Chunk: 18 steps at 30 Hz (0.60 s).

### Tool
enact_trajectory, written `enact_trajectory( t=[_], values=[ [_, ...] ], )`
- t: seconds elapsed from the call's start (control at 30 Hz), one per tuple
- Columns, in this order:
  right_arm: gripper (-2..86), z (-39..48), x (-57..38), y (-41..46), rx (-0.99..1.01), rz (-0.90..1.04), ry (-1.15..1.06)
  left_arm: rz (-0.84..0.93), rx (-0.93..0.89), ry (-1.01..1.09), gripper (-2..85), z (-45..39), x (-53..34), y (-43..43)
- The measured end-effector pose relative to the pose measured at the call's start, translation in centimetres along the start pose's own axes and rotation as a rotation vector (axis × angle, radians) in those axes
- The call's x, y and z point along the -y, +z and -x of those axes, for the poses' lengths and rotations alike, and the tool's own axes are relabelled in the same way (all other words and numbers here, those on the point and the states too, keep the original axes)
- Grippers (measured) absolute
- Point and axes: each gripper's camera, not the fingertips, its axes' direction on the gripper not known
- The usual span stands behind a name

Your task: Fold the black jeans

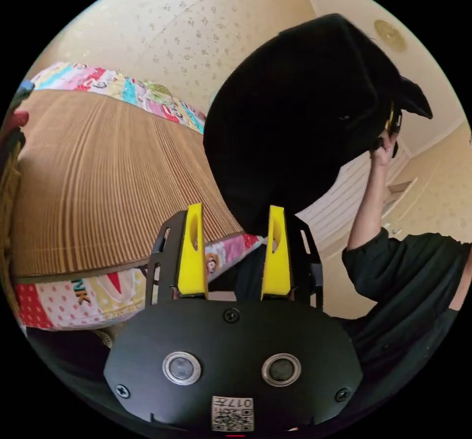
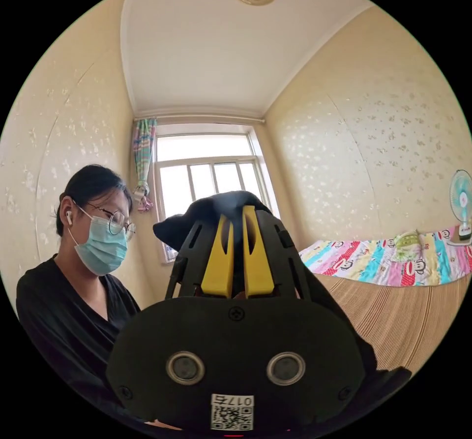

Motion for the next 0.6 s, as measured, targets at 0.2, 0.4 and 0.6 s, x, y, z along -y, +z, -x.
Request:
enact_trajectory(
  t=[0.2, 0.4, 0.6],
  values=[
    [3.4, 2.4, 2.1, 2.1, 0.044, 0.072, -0.029, -0.508, -0.033, 0.257, 10.6, -6.1, -1.1, -11.9],
    [2.8, 4.6, 4.0, -0.7, 0.05, 0.009, -0.096, -0.687, -0.152, 0.206, 1.6, -8.1, 2.3, -21.6],
    [2.5, 8.7, 7.8, -3.9, 0.034, -0.039, -0.26, -0.773, -0.049, 0.466, 1.1, -15.3, 8.8, -29.7]
  ],
)
